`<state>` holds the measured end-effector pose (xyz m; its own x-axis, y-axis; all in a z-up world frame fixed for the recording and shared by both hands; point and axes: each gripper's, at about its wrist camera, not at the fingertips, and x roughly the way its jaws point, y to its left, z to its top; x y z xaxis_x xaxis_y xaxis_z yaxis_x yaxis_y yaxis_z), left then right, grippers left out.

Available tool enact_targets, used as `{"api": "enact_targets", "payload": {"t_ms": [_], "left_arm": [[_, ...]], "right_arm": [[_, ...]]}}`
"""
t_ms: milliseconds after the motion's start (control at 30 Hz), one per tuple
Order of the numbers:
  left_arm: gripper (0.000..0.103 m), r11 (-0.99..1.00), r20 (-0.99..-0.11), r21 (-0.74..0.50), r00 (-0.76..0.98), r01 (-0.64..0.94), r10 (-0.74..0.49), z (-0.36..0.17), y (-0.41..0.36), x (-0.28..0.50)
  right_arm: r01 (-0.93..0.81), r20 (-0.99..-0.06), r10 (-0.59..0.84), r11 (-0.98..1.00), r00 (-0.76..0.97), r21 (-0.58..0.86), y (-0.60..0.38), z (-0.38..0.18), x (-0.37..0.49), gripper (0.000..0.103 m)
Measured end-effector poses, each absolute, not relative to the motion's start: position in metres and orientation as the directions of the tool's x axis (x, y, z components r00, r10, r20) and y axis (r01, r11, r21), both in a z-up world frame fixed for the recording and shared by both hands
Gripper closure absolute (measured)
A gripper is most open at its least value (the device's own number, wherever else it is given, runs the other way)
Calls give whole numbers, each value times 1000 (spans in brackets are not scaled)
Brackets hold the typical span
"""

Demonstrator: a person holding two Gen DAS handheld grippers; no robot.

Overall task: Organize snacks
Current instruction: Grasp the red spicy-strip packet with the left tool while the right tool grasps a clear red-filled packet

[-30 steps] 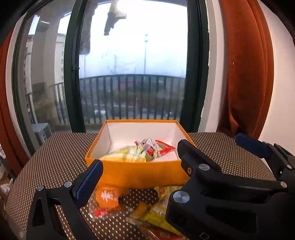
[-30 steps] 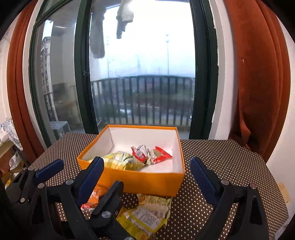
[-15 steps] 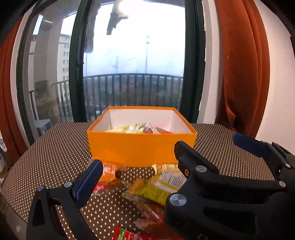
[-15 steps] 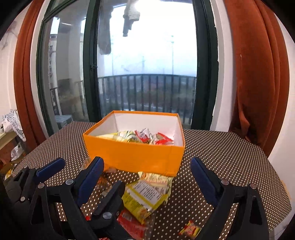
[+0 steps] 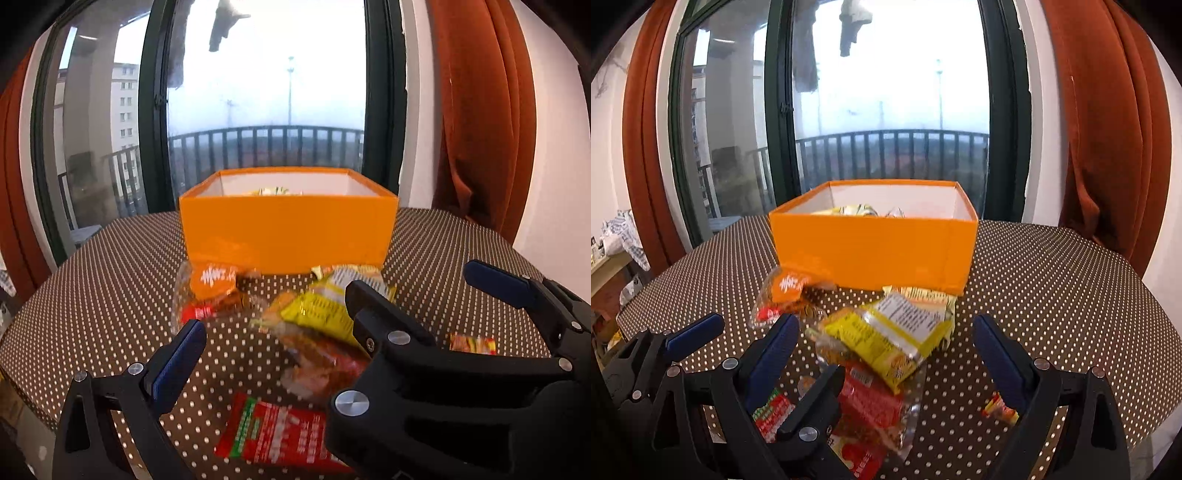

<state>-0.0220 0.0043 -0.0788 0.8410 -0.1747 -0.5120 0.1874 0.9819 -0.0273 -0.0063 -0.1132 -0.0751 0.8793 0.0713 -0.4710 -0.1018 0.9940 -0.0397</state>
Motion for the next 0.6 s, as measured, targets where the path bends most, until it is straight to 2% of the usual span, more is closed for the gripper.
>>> {"api": "enact_targets", "payload": {"t_ms": [300, 600], "left_arm": [[2, 976, -591, -23, 785, 214, -186, -116, 9, -21], [2, 985, -675, -33, 723, 167, -145, -149, 15, -15]], "right_arm": [[-90, -544, 54, 995, 837, -40, -109, -114, -3, 7], [-115, -620, 81, 993, 780, -15, -105, -150, 9, 7]]}}
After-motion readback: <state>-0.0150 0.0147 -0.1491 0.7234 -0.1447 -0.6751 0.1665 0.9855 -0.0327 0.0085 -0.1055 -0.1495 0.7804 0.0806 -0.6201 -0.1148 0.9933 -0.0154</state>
